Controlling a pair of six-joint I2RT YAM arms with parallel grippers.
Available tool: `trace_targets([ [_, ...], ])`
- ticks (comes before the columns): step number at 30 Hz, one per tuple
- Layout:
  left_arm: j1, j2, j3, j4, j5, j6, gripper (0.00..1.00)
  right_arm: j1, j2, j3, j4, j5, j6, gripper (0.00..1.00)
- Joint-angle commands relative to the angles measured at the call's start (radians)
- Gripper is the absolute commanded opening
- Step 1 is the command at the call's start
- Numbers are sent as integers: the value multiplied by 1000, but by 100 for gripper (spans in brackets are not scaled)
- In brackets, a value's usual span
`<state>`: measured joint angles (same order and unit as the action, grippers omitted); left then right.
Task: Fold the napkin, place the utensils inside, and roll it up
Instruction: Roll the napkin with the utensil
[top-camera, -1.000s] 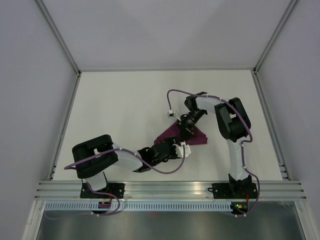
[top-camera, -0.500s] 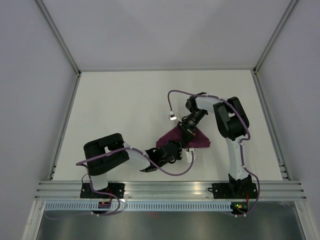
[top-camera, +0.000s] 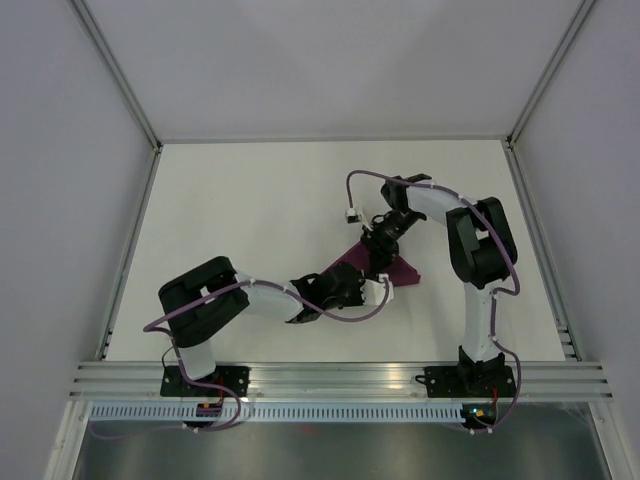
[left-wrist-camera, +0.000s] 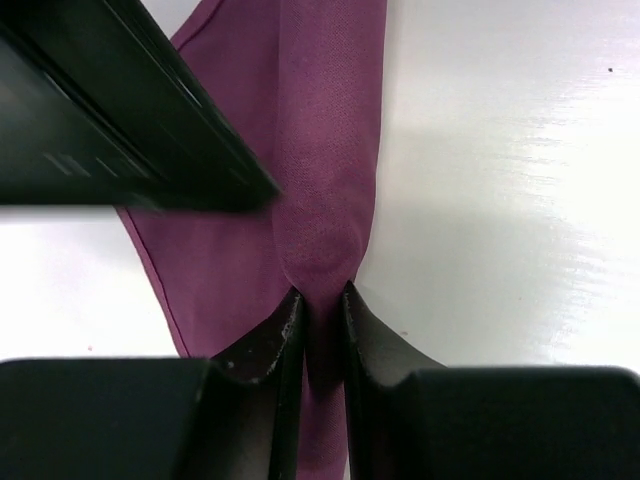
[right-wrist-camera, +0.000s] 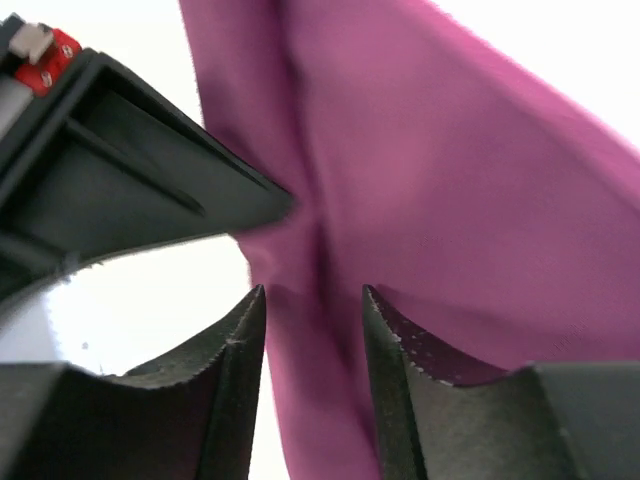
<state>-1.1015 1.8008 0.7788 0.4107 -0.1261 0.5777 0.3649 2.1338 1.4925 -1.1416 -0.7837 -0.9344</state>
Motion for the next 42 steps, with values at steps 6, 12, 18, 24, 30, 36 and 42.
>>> trace_targets([
  [6, 110, -18, 76, -286, 316, -245, 4, -214, -268, -37, 274, -35, 163, 50],
  [12, 183, 25, 134, -358, 499, -377, 2, -317, -497, -260, 436, -23, 131, 49],
  [18, 265, 80, 177, -386, 716, -524, 2, -317, -767, -634, 637, 6, 48, 53],
  [24, 314, 156, 218, -381, 893, -627, 2, -244, -969, -814, 767, 36, -14, 65],
  [30, 344, 227, 267, -446, 996, -673, 2, -12, -1003, -920, 902, 199, 20, 65],
  [36, 351, 298, 327, -561, 1014, -679, 2, 150, -985, -977, 971, 296, 23, 65],
  [42, 358, 341, 373, -607, 1016, -699, 2, 264, -947, -1009, 1011, 383, 26, 65],
])
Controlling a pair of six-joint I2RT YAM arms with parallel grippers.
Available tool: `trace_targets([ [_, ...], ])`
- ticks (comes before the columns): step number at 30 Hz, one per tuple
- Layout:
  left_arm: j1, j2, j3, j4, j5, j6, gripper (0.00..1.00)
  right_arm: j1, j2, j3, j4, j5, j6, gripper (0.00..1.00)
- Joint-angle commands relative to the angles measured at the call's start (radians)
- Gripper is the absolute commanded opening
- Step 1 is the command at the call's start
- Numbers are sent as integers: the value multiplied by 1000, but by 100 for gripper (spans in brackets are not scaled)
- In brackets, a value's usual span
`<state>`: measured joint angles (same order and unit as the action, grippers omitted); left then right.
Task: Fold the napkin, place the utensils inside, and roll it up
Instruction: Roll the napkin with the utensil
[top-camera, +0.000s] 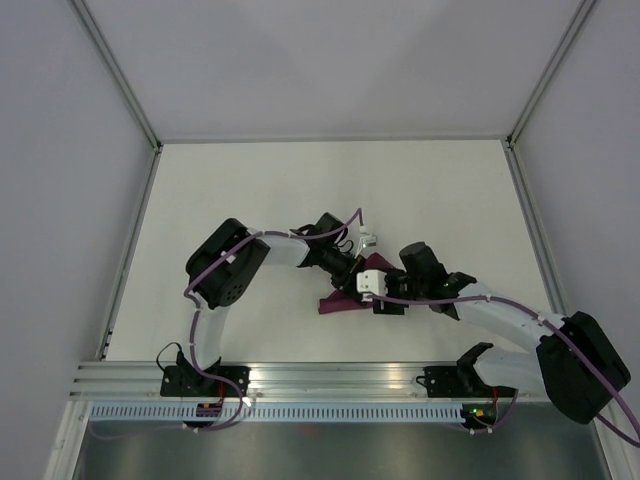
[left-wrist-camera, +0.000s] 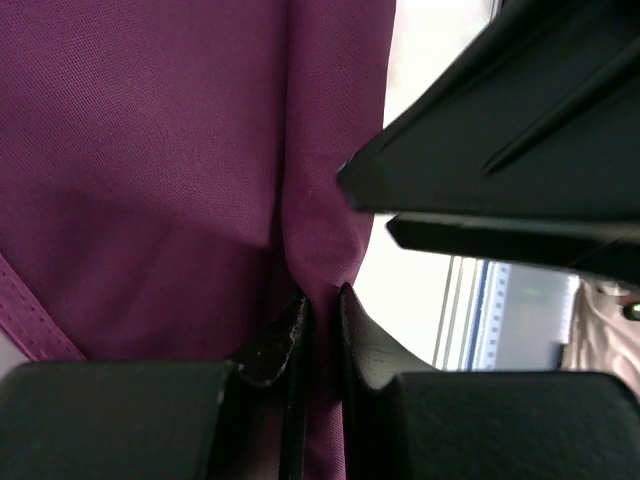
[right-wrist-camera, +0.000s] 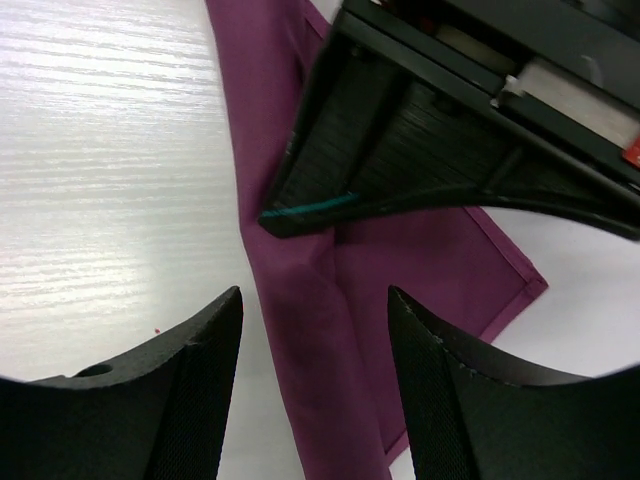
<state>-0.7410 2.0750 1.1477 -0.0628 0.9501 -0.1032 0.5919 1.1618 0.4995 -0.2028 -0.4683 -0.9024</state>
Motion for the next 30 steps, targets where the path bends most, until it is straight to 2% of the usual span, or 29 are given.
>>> trace_targets([
  [1, -1, 69, 9, -143, -60, -18, 2, 63, 33, -21, 81, 80, -6, 65],
  [6, 2, 80, 27, -161, -57, -16, 2, 105, 76, -56, 146, 157, 0, 64],
  [7, 3, 82, 32, -172, -54, -15, 2, 112, 82, -58, 158, 169, 2, 60],
  [9, 3, 83, 41, -181, -57, -6, 3, 112, 101, -58, 163, 189, 7, 53],
  [10, 3, 83, 44, -183, -54, -3, 4, 112, 105, -58, 161, 194, 10, 44],
  [12, 6, 80, 47, -184, -48, 2, 6, 112, 114, -62, 167, 200, 20, 36],
  [13, 9, 77, 49, -186, -50, 2, 11, 112, 119, -62, 167, 200, 22, 26],
  [16, 15, 59, 49, -175, -37, -1, 22, 112, 141, -58, 158, 191, 36, 10],
  [19, 22, 10, 40, -131, -28, -27, 34, 111, 168, -33, 120, 160, 39, 5],
  [22, 34, -64, 17, -52, -56, -84, 40, 105, 191, -3, 74, 122, 30, 3],
  [26, 68, -142, 1, 14, -106, -167, 43, 89, 240, 46, 22, 71, 10, 1],
  [30, 110, -229, -60, 121, -232, -253, 44, 46, 300, 122, -69, -2, -12, 0],
])
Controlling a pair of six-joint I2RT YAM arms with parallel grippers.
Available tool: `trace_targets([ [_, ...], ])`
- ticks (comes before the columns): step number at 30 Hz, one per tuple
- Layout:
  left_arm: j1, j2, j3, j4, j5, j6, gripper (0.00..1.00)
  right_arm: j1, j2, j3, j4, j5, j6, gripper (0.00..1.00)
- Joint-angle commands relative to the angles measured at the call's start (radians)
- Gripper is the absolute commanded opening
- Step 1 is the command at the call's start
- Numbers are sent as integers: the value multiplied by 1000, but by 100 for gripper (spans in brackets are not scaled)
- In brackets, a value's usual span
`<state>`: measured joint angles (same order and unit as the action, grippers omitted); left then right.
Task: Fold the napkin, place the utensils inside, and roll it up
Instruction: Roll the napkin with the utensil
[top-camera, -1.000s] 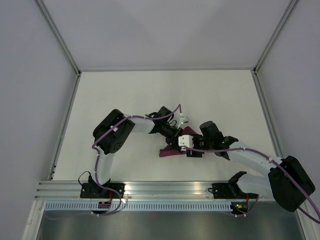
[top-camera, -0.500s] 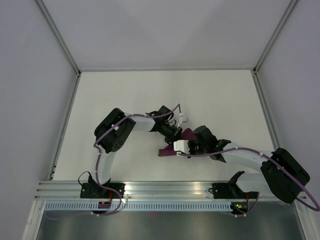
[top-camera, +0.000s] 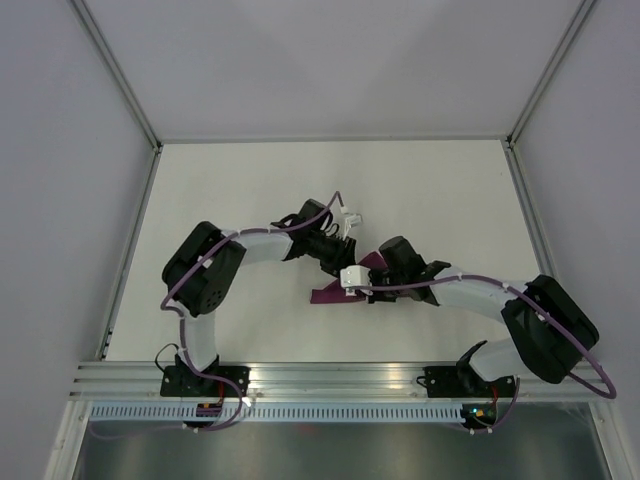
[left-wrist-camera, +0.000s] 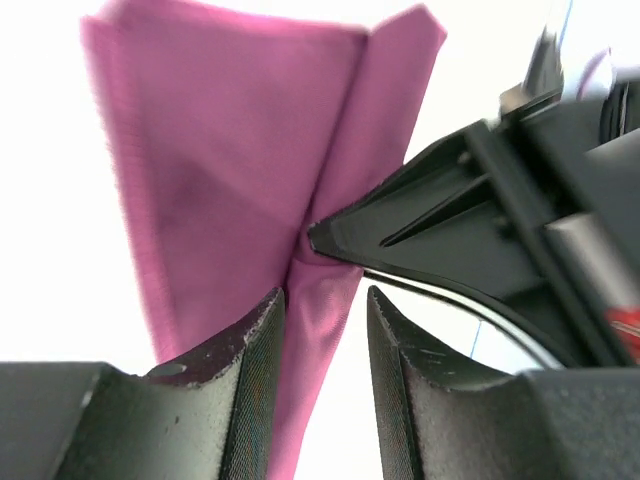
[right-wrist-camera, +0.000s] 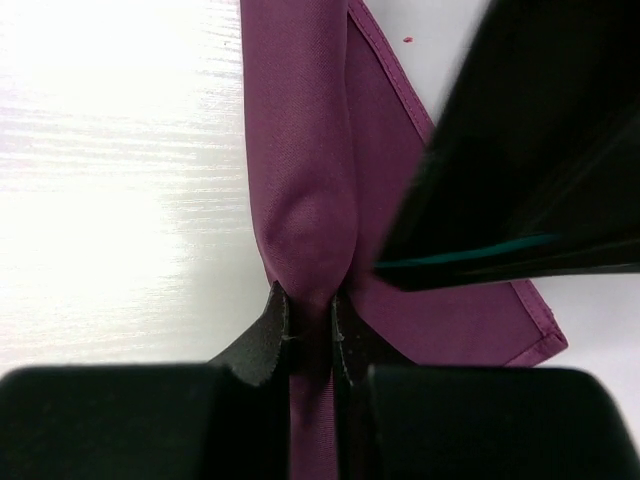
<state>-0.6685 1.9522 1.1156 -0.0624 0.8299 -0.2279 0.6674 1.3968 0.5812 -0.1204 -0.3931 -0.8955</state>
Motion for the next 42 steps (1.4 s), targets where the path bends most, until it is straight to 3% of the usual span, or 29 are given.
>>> trace_targets([
  [1, 64, -130, -75, 194, -136, -154, 44, -38, 94, 75, -201, -96, -26, 0],
  [5, 128, -268, -250, 416, -317, -281, 46, -84, 186, 178, -338, -170, -74, 1],
  [8, 139, -410, -388, 559, -538, -281, 52, -121, 287, 277, -478, -234, -135, 0],
  [12, 132, -519, -539, 731, -676, -258, 57, -178, 418, 391, -616, -268, -195, 1],
  [13, 123, -536, -581, 755, -702, -236, 62, -186, 444, 414, -672, -274, -218, 1],
  [20, -143, -555, -625, 796, -981, 267, 63, -249, 695, 652, -887, -293, -273, 0],
  [31, -448, -366, -511, 639, -1109, 636, 63, -262, 809, 781, -956, -286, -230, 1],
  [34, -509, -338, -488, 606, -1117, 661, 63, -262, 815, 784, -960, -286, -232, 1],
  [42, -542, -293, -459, 553, -1058, 674, 63, -264, 821, 792, -961, -286, -223, 1],
])
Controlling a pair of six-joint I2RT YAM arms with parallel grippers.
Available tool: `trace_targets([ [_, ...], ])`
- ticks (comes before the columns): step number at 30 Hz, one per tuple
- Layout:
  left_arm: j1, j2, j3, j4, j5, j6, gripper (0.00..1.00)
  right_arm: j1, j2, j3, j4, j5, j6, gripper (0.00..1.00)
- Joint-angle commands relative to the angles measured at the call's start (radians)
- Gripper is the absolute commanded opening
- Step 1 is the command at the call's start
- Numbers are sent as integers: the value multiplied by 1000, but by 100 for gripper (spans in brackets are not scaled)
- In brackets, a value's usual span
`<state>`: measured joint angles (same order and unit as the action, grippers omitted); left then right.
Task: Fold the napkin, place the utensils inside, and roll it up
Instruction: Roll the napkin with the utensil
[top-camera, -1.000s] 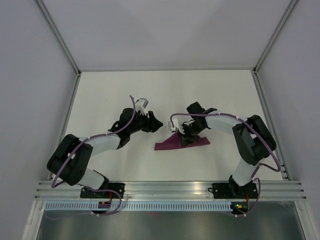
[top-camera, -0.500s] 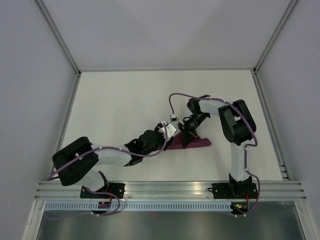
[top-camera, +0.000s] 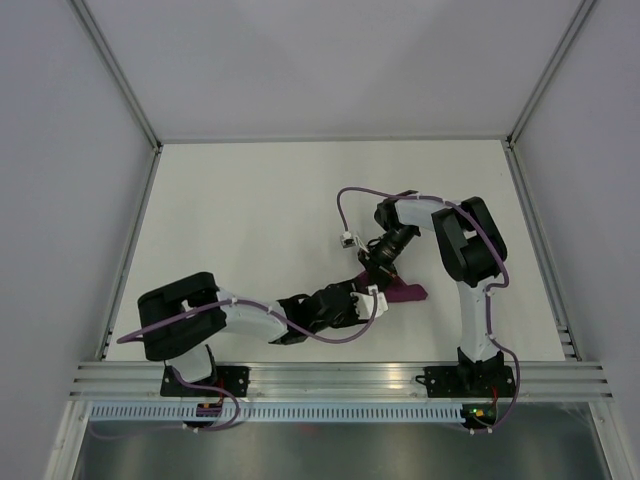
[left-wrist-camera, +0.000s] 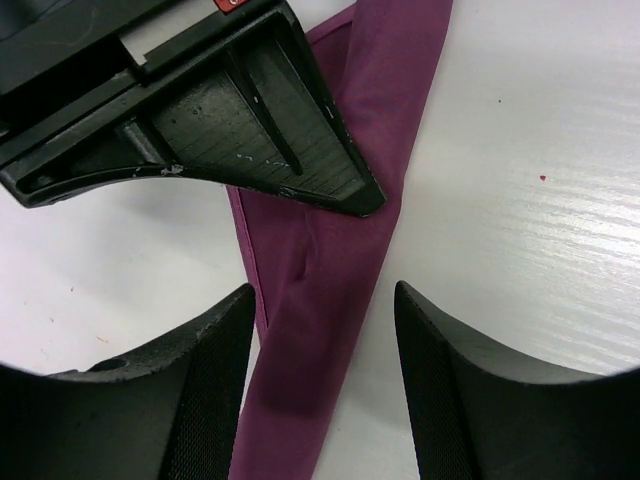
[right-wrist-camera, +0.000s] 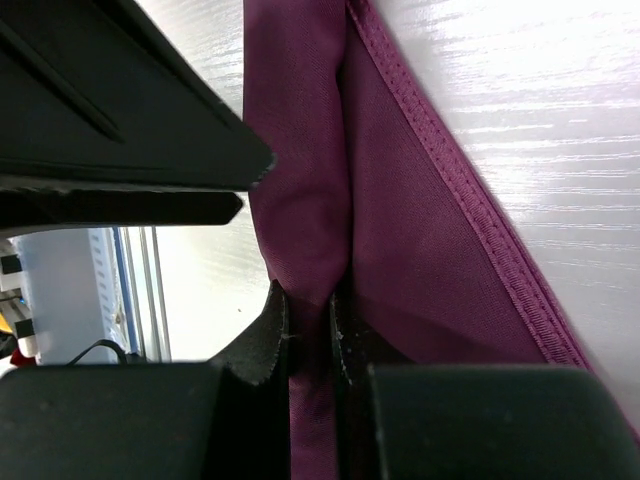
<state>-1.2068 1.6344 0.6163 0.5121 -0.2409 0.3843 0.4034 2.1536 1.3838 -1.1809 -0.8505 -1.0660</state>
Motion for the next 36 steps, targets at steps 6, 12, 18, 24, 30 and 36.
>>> trace_targets([
  [6, -7, 117, 74, -18, 14, 93, 63, 0, 66, -8, 98, 169, -52, 1],
  [12, -5, 151, 102, -30, 17, 107, 53, -3, 63, -8, 104, 165, -45, 2],
  [18, 6, 176, 164, -171, 98, 79, 13, -5, 22, -11, 133, 151, -20, 22],
  [24, 78, 157, 209, -305, 262, -24, 2, -17, -35, -2, 174, 133, 26, 44],
  [30, 176, 174, 293, -432, 409, -194, 2, -113, -182, -35, 308, 57, 141, 51],
  [36, 262, 202, 339, -503, 537, -289, 2, -251, -345, -100, 484, 47, 280, 52],
])
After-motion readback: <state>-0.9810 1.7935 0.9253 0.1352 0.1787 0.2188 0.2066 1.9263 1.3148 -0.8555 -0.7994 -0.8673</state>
